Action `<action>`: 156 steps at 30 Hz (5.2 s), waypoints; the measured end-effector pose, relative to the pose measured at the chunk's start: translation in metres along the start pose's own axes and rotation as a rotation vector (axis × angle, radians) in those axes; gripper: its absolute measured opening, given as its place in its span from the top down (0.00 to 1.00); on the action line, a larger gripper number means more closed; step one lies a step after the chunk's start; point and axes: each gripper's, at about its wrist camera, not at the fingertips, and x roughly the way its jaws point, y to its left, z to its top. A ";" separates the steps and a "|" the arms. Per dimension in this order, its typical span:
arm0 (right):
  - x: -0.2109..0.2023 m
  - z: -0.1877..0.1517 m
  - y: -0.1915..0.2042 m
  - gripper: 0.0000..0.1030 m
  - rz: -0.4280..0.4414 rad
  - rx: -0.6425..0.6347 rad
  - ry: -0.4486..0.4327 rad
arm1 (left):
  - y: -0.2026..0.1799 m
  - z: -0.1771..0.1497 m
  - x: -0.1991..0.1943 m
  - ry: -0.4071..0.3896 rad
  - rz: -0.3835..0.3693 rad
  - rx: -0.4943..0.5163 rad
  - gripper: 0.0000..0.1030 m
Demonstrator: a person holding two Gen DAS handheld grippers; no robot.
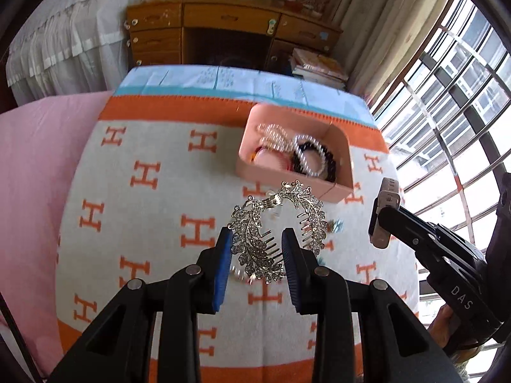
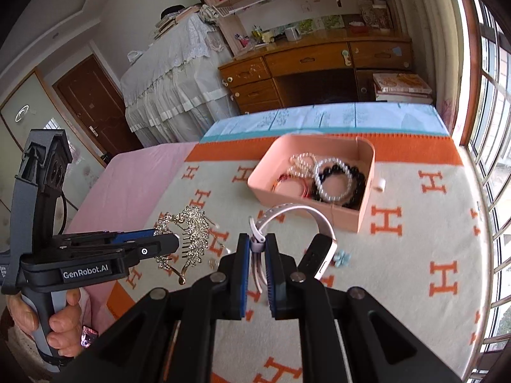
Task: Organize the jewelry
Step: 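Carry the watch and comb into the pink box and open both tools, then withdraw both tools from the pink box toward the remaining jewelry, then grasp the pearl brooch pin with the left tool while the right tool approaches the blue flower earring, then lift the brooch pin with the left tool while the right tool grasps the blue flower earring, then carry the brooch pin and flower earring into the pink box and open both tools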
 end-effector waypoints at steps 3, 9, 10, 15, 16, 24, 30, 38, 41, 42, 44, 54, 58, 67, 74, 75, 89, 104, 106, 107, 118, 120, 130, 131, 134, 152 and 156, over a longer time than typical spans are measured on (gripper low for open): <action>0.005 0.033 -0.008 0.91 -0.025 0.015 -0.030 | -0.012 0.037 0.008 -0.051 -0.027 0.024 0.72; 0.051 0.071 -0.039 0.91 -0.046 0.102 0.005 | -0.026 0.091 0.060 -0.059 -0.050 0.038 0.72; 0.059 0.072 -0.045 0.91 -0.049 0.116 0.020 | -0.027 0.096 0.072 -0.049 -0.047 0.042 0.72; 0.109 0.069 -0.062 0.91 -0.080 0.149 0.116 | -0.026 0.097 0.132 0.035 -0.045 0.060 0.71; 0.116 0.068 -0.063 0.91 -0.086 0.151 0.132 | -0.026 0.096 0.141 0.052 -0.040 0.070 0.71; 0.145 0.060 -0.065 0.86 -0.165 0.126 0.220 | -0.021 0.091 0.161 0.081 0.026 0.127 0.55; 0.118 0.057 -0.061 0.84 -0.107 0.150 0.170 | -0.007 0.083 0.119 0.002 0.027 0.105 0.24; 0.068 0.042 -0.030 0.82 -0.051 0.102 0.096 | 0.013 0.063 0.054 -0.110 0.045 0.112 0.24; 0.053 0.035 -0.020 0.82 -0.032 0.078 0.087 | 0.022 0.053 0.029 -0.135 0.034 0.104 0.24; 0.048 0.032 -0.016 0.82 -0.029 0.066 0.089 | 0.023 0.050 0.021 -0.143 0.031 0.104 0.24; 0.042 0.026 -0.010 0.82 -0.031 0.047 0.097 | 0.024 0.042 0.007 -0.152 0.033 0.109 0.23; 0.023 -0.008 0.005 0.82 -0.040 -0.019 0.138 | 0.028 0.005 -0.019 -0.123 0.021 0.099 0.22; 0.024 -0.022 0.006 0.82 -0.039 -0.028 0.157 | 0.031 -0.011 -0.008 -0.059 -0.010 0.053 0.23; 0.035 -0.041 -0.003 0.82 -0.024 -0.005 0.199 | 0.040 -0.035 0.058 0.160 -0.051 -0.096 0.44; 0.038 -0.046 -0.017 0.82 -0.025 0.014 0.201 | 0.046 -0.045 0.108 0.321 -0.036 -0.191 0.65; 0.039 -0.046 -0.020 0.82 -0.025 0.019 0.199 | 0.045 -0.047 0.112 0.329 -0.029 -0.196 0.65; 0.046 -0.052 -0.054 0.82 -0.004 0.083 0.201 | 0.030 -0.033 0.140 0.372 0.098 -0.150 0.69; 0.049 -0.045 -0.091 0.82 -0.019 0.179 0.192 | -0.005 -0.009 0.144 0.297 0.118 -0.052 0.95; 0.053 -0.042 -0.092 0.82 -0.022 0.177 0.199 | -0.011 -0.004 0.138 0.280 0.097 -0.047 0.95; 0.057 -0.040 -0.091 0.82 -0.024 0.166 0.211 | -0.014 -0.001 0.135 0.274 0.089 -0.044 0.95; 0.092 -0.056 -0.060 0.69 -0.166 -0.106 0.239 | -0.018 0.004 0.117 0.227 0.026 -0.019 0.95; 0.096 -0.058 -0.062 0.65 -0.186 -0.109 0.238 | -0.009 -0.004 0.115 0.228 0.015 -0.018 0.95; 0.105 -0.059 -0.049 0.79 -0.333 -0.172 0.205 | -0.001 -0.007 0.112 0.226 -0.016 -0.017 0.95; 0.106 -0.059 -0.048 0.81 -0.345 -0.178 0.208 | 0.000 -0.007 0.111 0.222 -0.017 -0.016 0.95; 0.103 -0.055 -0.049 0.81 -0.324 -0.144 0.232 | 0.003 -0.004 0.106 0.212 -0.020 -0.009 0.95; 0.051 0.107 -0.003 0.80 -0.133 -0.065 -0.004 | -0.031 0.123 0.072 -0.029 -0.011 0.132 0.95; 0.096 0.113 -0.031 0.80 -0.126 0.024 0.079 | -0.034 0.129 0.111 0.020 0.009 0.161 0.95</action>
